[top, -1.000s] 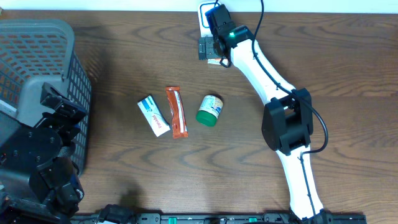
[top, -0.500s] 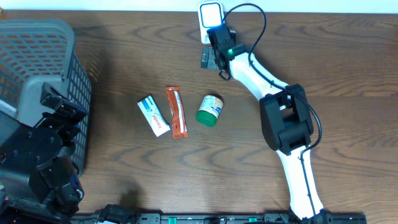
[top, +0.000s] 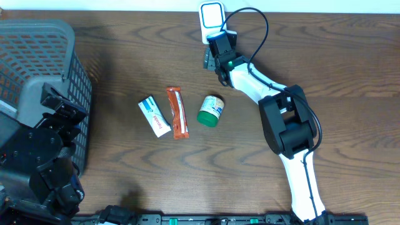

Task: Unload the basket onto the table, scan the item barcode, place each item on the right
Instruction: 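Hold the orange packet in front of the white scanner with the right gripper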

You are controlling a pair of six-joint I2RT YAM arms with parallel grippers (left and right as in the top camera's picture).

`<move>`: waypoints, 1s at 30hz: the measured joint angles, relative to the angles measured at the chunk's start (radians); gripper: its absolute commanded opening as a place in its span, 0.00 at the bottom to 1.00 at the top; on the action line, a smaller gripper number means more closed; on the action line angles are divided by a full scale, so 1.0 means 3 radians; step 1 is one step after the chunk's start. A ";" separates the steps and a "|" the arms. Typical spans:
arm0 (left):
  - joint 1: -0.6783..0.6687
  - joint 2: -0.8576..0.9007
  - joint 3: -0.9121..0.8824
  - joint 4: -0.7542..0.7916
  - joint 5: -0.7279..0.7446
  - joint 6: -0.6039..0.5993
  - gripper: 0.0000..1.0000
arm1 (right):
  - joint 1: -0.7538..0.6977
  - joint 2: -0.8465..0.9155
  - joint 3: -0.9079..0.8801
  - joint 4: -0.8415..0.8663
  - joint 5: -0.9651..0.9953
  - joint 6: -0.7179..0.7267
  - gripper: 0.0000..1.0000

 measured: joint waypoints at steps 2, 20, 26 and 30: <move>0.0000 0.0000 0.0000 0.0000 0.0000 0.0000 1.00 | 0.0000 -0.0006 -0.0009 -0.0034 0.0019 -0.0014 0.54; 0.0000 0.0000 0.0000 0.0000 0.0000 0.0000 1.00 | -0.0036 -0.0155 0.1095 -0.2168 -0.0730 -0.0093 0.34; 0.0000 0.0000 0.0000 0.0001 0.0000 0.0000 1.00 | -0.0139 -0.0156 0.1418 -0.2015 -0.0841 -0.0126 0.26; 0.0000 0.0000 0.0000 0.0000 0.0000 0.0000 1.00 | -0.0203 -0.0148 0.1418 -0.1684 -0.1012 -0.0008 0.25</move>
